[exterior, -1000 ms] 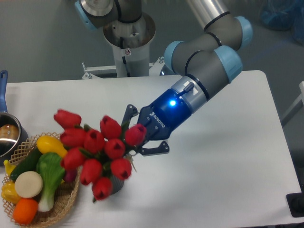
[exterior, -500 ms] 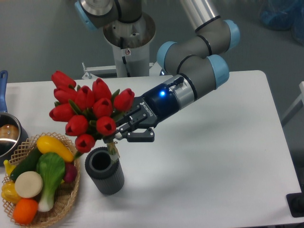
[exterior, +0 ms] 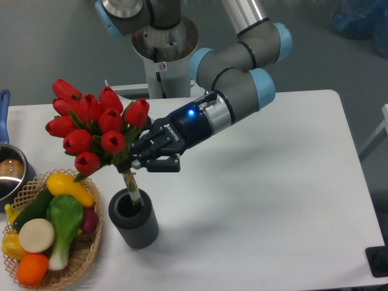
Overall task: Insert the flowers into the vase
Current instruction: 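Lower the tulip stems into the vase opening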
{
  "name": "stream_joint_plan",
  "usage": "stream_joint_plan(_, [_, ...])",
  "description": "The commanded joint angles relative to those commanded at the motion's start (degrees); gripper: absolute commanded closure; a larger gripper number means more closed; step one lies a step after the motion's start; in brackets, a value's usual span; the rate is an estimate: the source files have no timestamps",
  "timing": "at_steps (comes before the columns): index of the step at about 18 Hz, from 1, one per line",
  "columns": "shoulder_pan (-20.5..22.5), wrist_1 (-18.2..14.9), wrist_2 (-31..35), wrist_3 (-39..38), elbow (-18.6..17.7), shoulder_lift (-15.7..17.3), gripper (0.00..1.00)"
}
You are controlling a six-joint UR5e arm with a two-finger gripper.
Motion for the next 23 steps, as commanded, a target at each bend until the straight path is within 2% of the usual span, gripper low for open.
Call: stream_joint_plan(23, [-1.2, -0.1, 2.0, 0.6, 0.2, -4.0, 0.77])
